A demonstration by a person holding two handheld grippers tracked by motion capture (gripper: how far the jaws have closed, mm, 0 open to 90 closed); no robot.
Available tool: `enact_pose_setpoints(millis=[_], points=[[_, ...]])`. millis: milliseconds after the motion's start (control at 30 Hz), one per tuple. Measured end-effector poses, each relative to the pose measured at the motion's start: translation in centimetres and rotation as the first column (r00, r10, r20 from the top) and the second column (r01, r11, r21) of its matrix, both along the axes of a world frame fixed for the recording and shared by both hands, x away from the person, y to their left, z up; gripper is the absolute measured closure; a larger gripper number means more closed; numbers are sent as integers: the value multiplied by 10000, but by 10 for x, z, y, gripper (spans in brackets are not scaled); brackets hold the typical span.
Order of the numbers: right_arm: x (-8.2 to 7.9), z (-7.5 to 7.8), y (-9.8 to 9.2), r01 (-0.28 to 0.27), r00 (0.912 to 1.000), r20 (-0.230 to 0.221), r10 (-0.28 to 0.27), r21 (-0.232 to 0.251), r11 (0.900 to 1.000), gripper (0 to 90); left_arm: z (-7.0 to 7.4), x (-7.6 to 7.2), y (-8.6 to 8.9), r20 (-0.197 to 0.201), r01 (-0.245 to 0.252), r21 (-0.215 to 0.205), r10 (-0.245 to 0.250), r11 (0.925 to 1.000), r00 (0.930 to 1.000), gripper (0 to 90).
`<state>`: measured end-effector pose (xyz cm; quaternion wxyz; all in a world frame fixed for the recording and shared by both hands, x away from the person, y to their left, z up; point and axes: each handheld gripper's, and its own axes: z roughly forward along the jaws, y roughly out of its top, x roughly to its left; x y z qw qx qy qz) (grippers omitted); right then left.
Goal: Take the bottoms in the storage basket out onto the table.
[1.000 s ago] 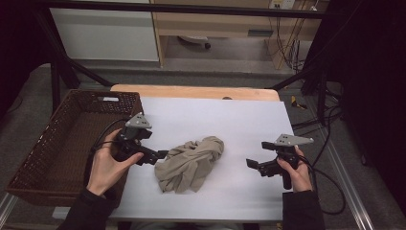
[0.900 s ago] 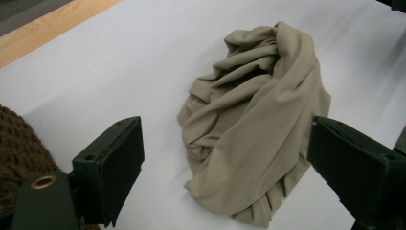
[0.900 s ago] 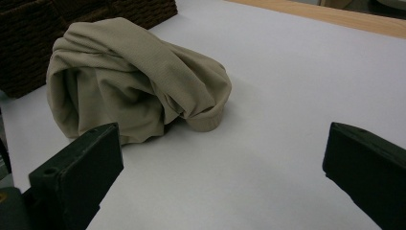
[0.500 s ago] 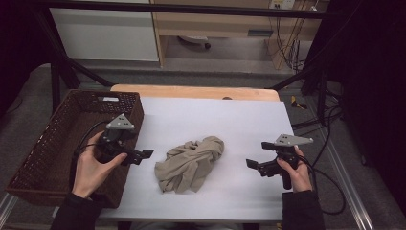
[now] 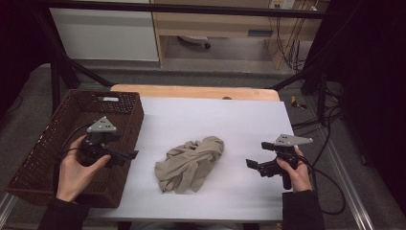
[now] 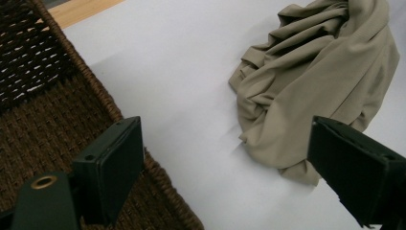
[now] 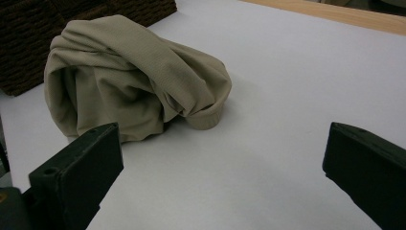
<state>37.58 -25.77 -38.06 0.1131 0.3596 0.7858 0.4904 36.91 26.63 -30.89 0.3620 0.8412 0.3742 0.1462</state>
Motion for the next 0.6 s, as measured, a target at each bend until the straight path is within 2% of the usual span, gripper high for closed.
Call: enact_pose_setpoints(millis=[600], points=[[0, -1, 0, 7, 10000, -53, -7, -13, 10000, 7, -12, 1, 29, -3, -560, -99, 560, 9984, 9984, 121]])
